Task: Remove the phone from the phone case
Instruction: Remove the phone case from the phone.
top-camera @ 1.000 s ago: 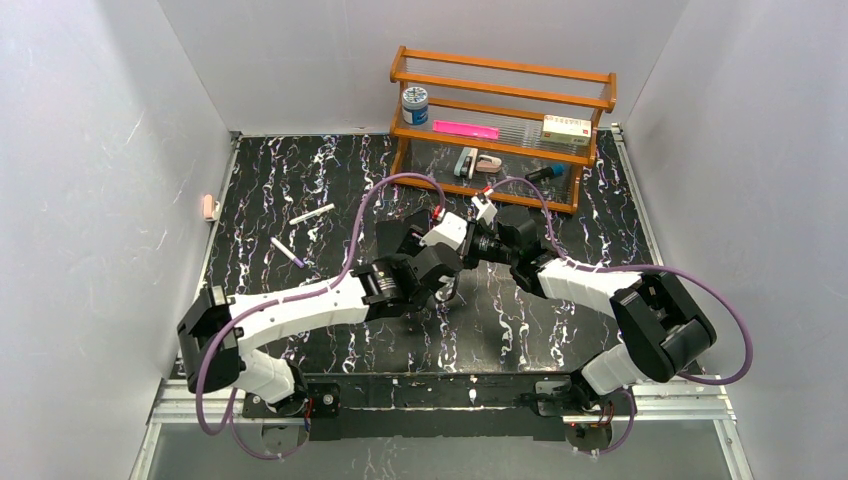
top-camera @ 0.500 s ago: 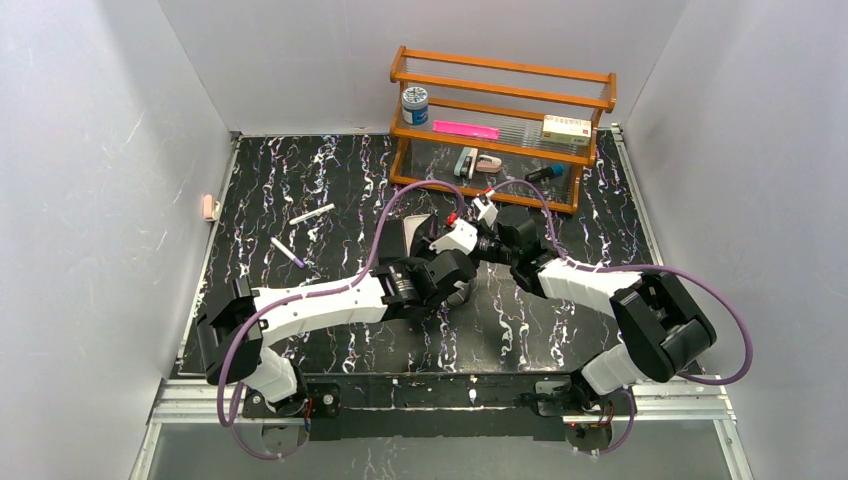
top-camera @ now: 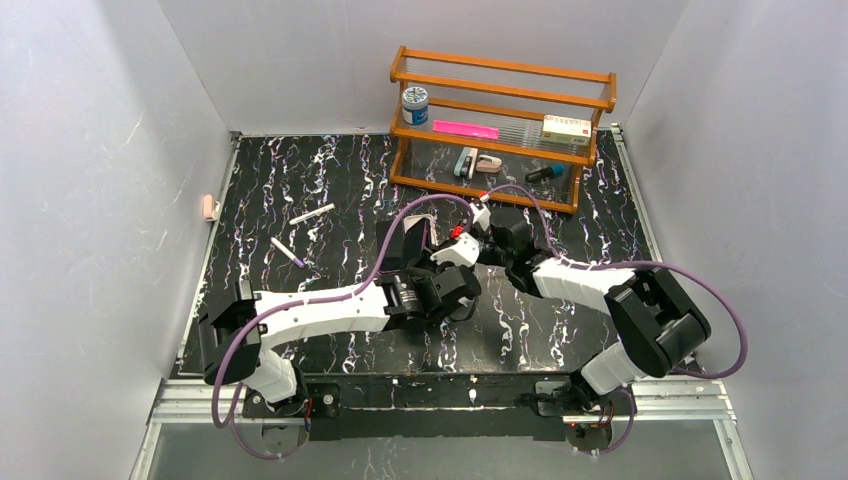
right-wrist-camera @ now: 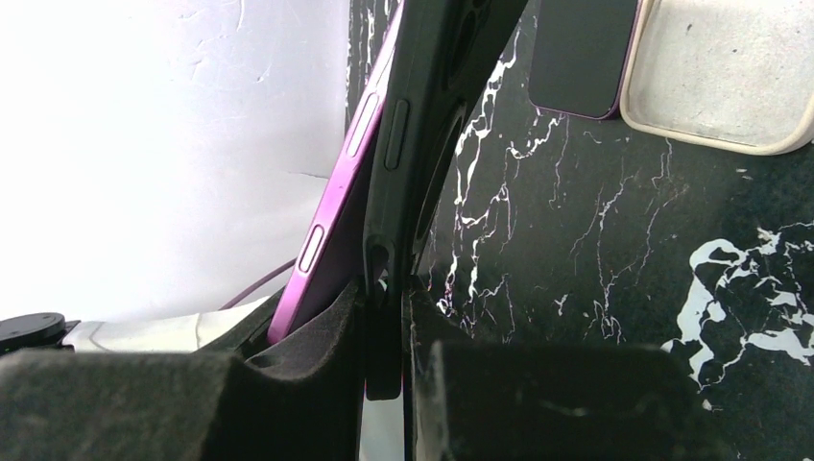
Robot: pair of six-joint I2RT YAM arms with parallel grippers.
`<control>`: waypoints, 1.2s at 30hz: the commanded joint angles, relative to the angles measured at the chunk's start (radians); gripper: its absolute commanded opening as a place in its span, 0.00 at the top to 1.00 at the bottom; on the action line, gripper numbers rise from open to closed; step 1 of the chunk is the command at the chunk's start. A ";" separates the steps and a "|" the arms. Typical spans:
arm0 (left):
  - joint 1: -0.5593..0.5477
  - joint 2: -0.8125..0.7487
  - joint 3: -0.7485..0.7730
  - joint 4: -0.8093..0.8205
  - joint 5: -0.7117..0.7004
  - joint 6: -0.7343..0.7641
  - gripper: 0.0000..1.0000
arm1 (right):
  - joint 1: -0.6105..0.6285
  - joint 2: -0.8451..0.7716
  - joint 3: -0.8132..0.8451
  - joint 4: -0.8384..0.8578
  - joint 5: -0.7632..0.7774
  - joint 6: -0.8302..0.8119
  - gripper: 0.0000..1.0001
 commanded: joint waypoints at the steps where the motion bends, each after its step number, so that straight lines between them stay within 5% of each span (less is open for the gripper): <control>1: -0.053 -0.086 0.023 -0.024 0.014 -0.064 1.00 | -0.029 0.044 0.102 0.029 0.156 -0.030 0.99; 18: 0.014 -0.138 0.014 -0.162 -0.087 -0.065 1.00 | -0.152 0.066 0.106 -0.086 0.157 -0.280 0.99; 26: 0.226 -0.126 -0.069 -0.121 -0.016 0.141 1.00 | -0.221 0.048 0.043 -0.059 0.018 -0.401 0.99; 36: 0.339 -0.002 -0.174 0.065 0.033 0.349 1.00 | -0.312 0.085 0.008 -0.006 -0.142 -0.414 0.99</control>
